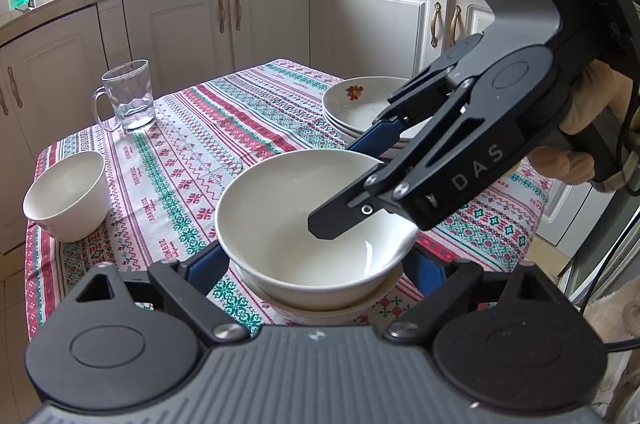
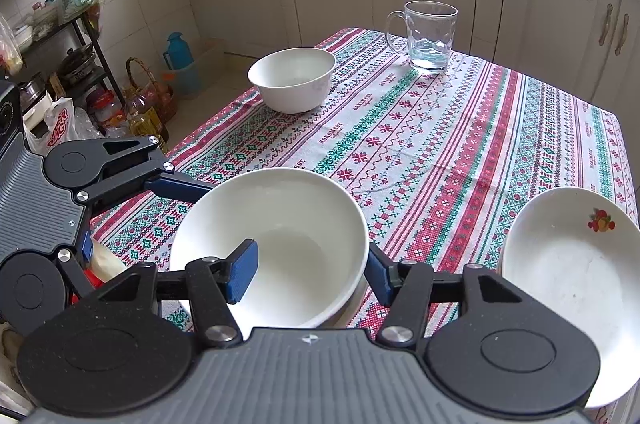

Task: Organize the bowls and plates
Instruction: 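Carry the white bowl and lower it into the other white bowl, then open the right gripper and withdraw it from the nested bowls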

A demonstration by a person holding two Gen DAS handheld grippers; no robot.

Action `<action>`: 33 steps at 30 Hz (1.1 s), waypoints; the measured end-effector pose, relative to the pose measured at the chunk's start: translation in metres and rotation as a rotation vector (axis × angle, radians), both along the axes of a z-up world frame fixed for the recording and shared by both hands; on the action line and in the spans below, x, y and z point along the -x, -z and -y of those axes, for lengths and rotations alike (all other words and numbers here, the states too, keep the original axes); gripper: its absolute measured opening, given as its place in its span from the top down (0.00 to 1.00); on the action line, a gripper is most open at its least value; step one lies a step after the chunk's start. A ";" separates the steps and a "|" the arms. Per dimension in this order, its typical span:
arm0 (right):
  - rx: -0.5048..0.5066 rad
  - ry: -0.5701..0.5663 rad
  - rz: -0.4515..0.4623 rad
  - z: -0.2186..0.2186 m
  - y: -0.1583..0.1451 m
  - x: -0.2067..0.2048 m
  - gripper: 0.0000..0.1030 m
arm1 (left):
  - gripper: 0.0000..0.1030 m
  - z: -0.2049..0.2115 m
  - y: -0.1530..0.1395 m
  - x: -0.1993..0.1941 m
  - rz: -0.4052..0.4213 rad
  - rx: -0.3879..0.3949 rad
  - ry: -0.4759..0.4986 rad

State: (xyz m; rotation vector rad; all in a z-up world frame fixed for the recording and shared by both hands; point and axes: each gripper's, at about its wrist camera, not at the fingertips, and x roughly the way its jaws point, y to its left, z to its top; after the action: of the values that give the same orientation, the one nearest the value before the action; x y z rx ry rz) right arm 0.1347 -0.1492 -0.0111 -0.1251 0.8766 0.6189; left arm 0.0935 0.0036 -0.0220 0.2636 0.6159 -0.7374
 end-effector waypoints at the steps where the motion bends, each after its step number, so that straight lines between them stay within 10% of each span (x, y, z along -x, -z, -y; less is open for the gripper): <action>1: 0.002 0.000 0.000 0.000 0.001 -0.001 0.38 | 0.10 0.000 0.001 0.000 -0.002 0.000 0.000; 6: 0.000 -0.007 0.005 0.000 0.003 -0.001 0.33 | 0.10 0.000 0.002 -0.002 -0.009 0.004 0.002; 11: -0.020 -0.029 0.041 -0.002 0.003 0.004 0.00 | 0.08 0.000 0.003 -0.001 0.006 0.002 0.008; 33: 0.017 0.051 0.074 0.000 0.017 0.016 0.00 | 0.08 -0.030 0.004 0.010 -0.002 0.020 -0.058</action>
State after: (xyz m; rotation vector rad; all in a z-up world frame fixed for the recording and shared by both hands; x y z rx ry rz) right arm 0.1184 -0.1489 -0.0283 -0.1396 0.8109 0.5560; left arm 0.0833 0.0340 -0.0256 0.2253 0.6149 -0.6874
